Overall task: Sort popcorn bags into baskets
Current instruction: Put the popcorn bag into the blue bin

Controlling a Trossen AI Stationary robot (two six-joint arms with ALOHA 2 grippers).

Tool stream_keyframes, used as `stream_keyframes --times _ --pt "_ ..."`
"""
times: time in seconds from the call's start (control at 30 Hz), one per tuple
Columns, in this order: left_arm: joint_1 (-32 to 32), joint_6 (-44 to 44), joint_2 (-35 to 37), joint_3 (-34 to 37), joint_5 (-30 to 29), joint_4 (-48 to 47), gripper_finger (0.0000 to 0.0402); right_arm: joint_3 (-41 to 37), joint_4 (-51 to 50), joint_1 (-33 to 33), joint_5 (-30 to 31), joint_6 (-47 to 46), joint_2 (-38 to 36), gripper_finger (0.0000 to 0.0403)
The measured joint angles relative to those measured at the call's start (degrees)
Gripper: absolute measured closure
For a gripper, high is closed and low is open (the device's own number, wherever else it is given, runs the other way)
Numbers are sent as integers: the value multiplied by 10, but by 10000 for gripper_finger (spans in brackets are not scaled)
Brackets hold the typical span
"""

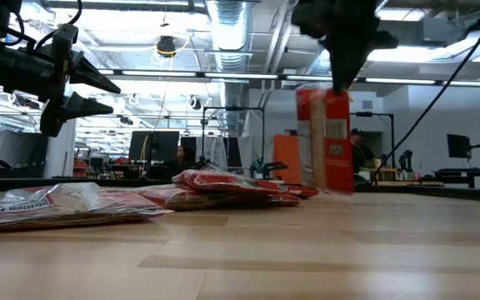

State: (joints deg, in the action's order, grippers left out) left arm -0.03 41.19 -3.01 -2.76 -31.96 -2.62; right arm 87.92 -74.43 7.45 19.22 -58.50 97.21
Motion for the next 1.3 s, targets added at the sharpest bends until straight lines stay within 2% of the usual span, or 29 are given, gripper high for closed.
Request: stream_keyframes --times 0.4,0.63,1.07,1.3 --pt "0 2 0 0 1 0 215 0 -5 49 -1 -28 -70 402" --pt "0 2 0 0 1 0 215 0 -5 90 -35 -37 -100 402" --pt "0 -2 0 0 1 0 215 0 17 202 -53 -85 -160 402" --pt "0 -1 0 0 1 0 215 0 16 271 -75 -151 -186 402"
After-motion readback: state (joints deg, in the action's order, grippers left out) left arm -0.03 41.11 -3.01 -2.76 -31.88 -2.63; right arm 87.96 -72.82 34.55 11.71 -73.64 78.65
